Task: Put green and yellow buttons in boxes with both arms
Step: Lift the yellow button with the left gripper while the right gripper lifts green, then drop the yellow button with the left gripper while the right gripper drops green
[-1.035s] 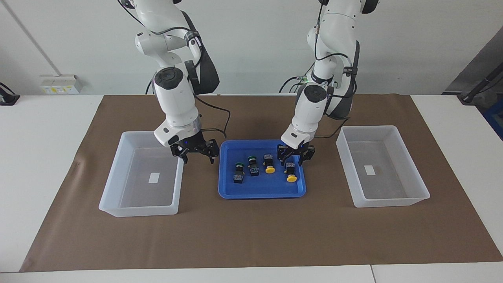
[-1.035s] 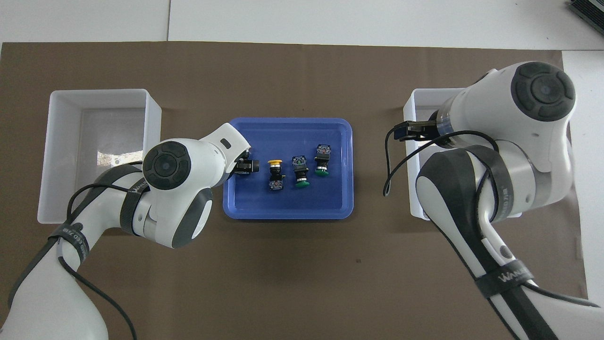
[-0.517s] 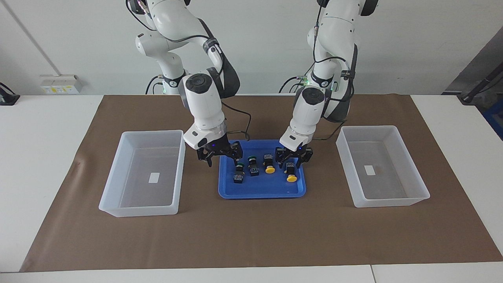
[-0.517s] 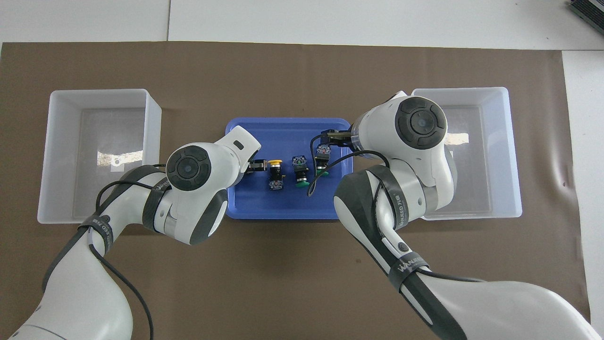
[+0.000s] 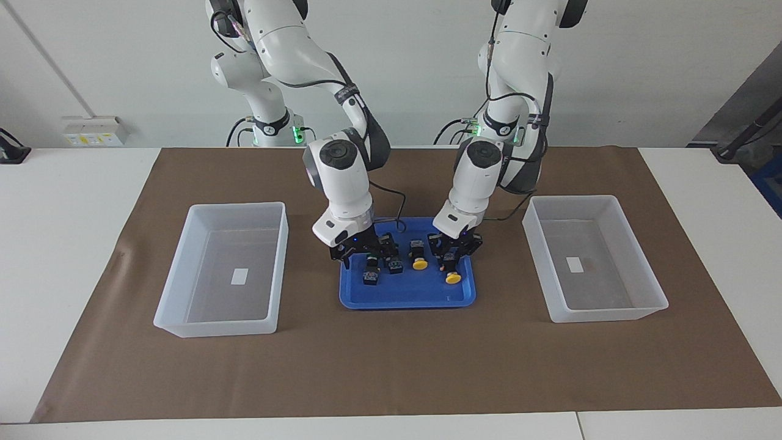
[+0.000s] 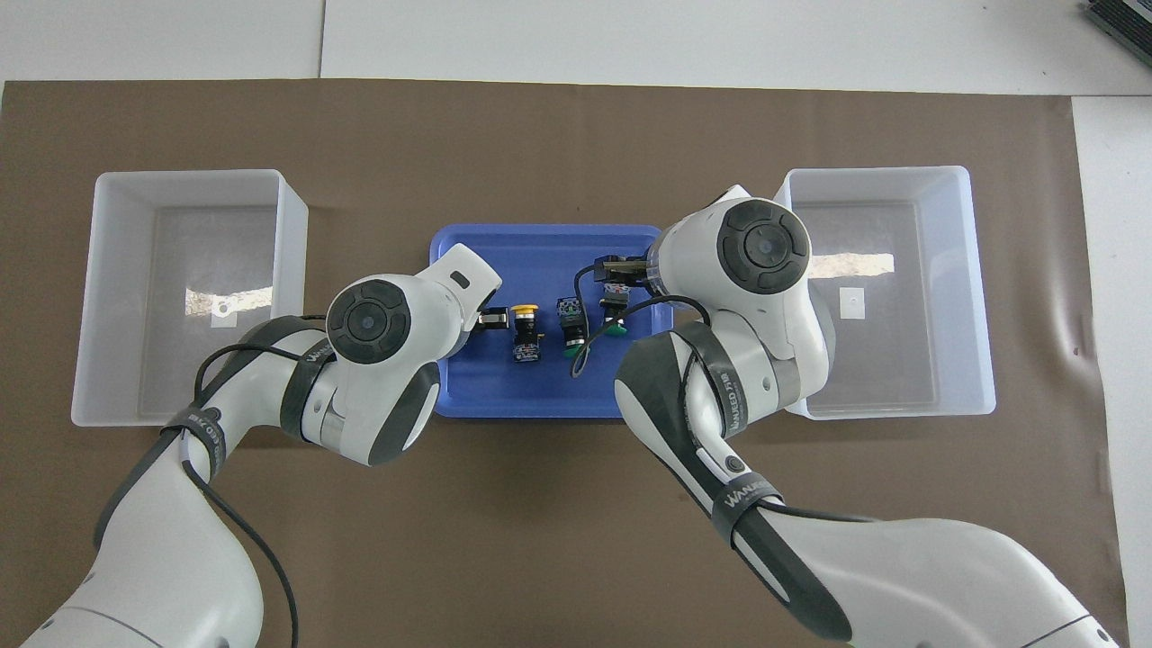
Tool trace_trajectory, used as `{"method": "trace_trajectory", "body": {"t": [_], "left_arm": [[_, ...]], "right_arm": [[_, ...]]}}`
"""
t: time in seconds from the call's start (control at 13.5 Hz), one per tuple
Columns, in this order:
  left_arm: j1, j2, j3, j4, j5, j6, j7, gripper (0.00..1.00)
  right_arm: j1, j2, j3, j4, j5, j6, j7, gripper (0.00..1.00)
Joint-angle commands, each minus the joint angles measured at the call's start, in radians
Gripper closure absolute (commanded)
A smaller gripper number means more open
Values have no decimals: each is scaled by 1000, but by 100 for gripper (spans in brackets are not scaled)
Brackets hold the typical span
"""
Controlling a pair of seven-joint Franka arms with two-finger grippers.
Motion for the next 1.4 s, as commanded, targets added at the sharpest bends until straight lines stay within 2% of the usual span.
{"method": "trace_trajectory", "body": {"t": [0.0,0.22,0.59,0.67,0.81,0.89,1.03,1.11,1.33], "left_arm": [[25,-121,14,-2,16,-110,-4,100],[75,-174,17,1,18,-143,30,100],[182,-165,17,56,22,-152,204,100],[229,-165,17,59,22,-152,268,100],[309,-159,14,84,22,-153,370,100],[346,-157,14,84,21,-149,413,100],[420,-143,14,102,21,-143,514,100],[437,-142,14,107,21,-136,560,100],[495,-130,14,86,21,-118,663,100]], "right_arm": [[-4,10,3,5,9,14,4,8],[-1,27,3,-4,8,18,3,27],[0,53,1,-9,8,57,1,31],[0,53,3,-14,8,58,1,46],[0,53,3,-14,6,51,0,86],[0,52,3,-11,8,45,7,100],[-3,38,3,17,12,13,23,100],[-13,9,3,44,12,-57,21,100],[-88,-146,1,66,12,-204,4,100]]}}
